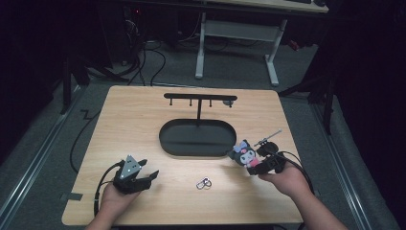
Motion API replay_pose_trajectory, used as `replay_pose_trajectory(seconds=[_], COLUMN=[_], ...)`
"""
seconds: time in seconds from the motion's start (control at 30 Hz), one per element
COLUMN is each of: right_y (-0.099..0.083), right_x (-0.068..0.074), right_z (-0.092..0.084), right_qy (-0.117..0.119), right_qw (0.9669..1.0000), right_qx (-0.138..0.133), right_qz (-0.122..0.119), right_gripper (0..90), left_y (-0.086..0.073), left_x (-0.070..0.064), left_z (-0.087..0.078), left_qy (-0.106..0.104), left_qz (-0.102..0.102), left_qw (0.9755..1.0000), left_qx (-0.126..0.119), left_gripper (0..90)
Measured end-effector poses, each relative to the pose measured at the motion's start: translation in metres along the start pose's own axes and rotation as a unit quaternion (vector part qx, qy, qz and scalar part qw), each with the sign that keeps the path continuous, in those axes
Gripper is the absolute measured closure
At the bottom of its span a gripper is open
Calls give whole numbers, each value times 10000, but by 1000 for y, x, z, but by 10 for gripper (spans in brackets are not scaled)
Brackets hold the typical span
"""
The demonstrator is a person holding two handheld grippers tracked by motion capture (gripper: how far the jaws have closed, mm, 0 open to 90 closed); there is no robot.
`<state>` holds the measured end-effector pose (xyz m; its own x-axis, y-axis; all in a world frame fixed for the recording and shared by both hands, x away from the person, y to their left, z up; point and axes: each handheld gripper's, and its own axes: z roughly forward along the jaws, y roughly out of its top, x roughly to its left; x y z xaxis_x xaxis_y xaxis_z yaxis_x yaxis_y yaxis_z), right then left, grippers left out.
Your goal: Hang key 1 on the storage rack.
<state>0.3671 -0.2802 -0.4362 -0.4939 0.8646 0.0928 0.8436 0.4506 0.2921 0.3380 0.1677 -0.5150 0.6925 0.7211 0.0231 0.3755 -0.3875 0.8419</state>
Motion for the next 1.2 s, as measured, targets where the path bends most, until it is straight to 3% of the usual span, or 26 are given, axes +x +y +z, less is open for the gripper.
replay_pose_trajectory(seconds=[0.5,0.77,1.2], right_y=[19,40,69], right_x=[-2,-2,1], right_z=[-22,-44,-72], right_qy=[119,62,95], right_qw=[9997,9994,9988], right_qx=[-213,-347,-486], right_qz=[-8,-31,-32], right_gripper=[488,489,490], left_y=[-1,1,0], left_x=[-1,-2,-1], left_z=[-1,2,0], left_qy=[-18,-8,-23], left_qz=[16,125,72], left_qw=[10000,9999,10000], left_qx=[-30,17,-24], left_gripper=[378,378,379])
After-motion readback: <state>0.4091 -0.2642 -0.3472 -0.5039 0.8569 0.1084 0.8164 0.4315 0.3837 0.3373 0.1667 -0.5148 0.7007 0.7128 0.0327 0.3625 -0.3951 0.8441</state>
